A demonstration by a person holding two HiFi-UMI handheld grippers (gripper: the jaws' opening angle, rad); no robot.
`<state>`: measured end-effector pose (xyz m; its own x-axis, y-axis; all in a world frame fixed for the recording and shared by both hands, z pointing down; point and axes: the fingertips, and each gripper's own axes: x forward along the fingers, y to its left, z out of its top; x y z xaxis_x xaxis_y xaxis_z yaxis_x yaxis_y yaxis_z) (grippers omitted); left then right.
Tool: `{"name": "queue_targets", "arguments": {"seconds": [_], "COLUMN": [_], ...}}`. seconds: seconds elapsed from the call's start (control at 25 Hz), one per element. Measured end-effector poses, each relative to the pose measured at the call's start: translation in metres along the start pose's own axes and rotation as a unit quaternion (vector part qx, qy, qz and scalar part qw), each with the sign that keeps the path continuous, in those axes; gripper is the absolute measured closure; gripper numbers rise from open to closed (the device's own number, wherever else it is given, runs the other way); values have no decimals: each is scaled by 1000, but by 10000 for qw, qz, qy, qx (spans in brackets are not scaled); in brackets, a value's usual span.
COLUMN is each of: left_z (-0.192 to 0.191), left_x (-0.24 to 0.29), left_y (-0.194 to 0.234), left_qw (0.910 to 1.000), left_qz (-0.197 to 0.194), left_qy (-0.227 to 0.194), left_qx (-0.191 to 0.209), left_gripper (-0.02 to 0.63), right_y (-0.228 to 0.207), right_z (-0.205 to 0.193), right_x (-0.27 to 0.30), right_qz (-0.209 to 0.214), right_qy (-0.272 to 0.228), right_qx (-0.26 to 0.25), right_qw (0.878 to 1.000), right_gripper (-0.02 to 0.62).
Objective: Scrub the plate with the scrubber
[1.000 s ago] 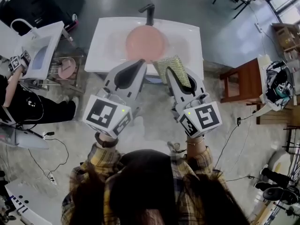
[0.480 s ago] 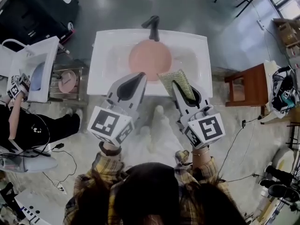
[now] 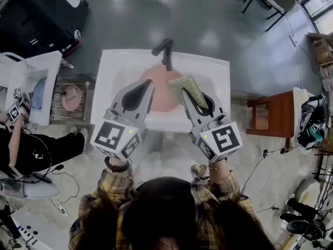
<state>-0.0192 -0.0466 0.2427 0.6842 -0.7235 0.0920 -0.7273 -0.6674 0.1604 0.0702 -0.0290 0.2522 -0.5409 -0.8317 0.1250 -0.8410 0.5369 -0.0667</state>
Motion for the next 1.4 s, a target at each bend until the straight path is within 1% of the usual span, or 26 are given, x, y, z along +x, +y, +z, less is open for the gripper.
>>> {"name": "queue_targets", "arguments": {"seconds": [0.28,0.4,0.52,0.72,1.08,1.24,1.4], "left_z": [26,26,21,17,16,6,-12], "left_x": [47,56,62,65,63,63,65], "left_y": [15,21,29,47,56,62,68], "left_qw": [9995,9991,9987,9981,9985,9984,9980], "left_qz": [254,367,478,612,542,562,557], "left_qy": [-137,-152,-118,-83,-33,79,295], "left_qx": [152,150,97,39,35,0,-39], "left_gripper": [592,592,592,592,592,592,592], "right_y": [-38,-48,-57,-62,-67,-68,-72], "right_z": [17,17,15,13,7,0,-13], "right_x": [36,48,57,65,65,65,65], "right_qz": [411,556,613,586,351,328,253], "right_qy": [32,57,108,167,275,327,474], "right_qx": [-105,-88,-70,-11,83,119,238], "right_qw": [9991,9984,9980,9981,9990,9989,9983], "right_gripper": [520,520,520,520,520,520,520]}}
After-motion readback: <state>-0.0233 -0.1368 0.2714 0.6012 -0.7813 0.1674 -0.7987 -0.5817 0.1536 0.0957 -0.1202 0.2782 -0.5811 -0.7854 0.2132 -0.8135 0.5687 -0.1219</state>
